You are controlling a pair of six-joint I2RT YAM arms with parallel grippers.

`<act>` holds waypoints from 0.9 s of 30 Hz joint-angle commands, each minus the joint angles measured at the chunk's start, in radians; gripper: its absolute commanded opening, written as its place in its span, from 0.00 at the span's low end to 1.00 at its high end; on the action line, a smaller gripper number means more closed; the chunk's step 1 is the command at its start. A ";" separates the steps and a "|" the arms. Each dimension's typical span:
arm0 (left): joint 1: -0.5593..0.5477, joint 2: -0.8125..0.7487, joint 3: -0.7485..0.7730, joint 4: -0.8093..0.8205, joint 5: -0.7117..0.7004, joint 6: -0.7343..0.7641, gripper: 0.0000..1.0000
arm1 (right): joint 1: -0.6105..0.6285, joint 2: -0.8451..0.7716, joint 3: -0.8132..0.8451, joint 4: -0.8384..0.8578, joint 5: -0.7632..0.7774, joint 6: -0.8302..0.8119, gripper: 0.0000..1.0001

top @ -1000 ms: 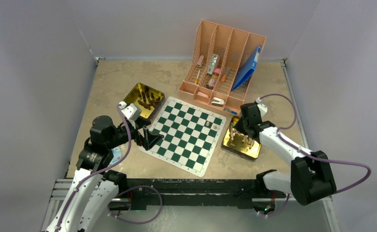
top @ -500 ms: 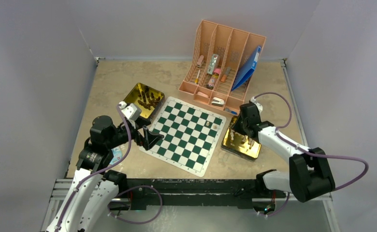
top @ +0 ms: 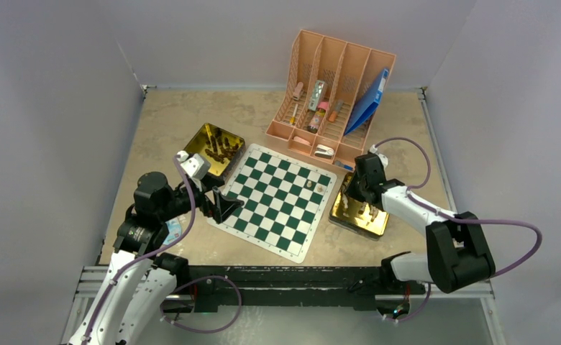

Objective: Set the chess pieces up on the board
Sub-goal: Pick up the chess piece from the storage box.

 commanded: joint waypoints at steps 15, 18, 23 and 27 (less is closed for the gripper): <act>-0.001 -0.013 0.012 0.020 0.002 0.011 0.96 | 0.006 -0.050 0.026 -0.025 -0.012 -0.041 0.26; 0.000 -0.014 0.012 0.019 0.000 0.011 0.96 | 0.005 -0.049 0.026 -0.024 -0.024 -0.046 0.27; -0.001 -0.018 0.012 0.019 -0.005 0.010 0.96 | 0.006 -0.011 0.026 -0.011 -0.040 -0.060 0.27; -0.001 -0.018 0.012 0.017 -0.005 0.010 0.96 | 0.016 0.010 0.021 0.009 -0.055 -0.065 0.27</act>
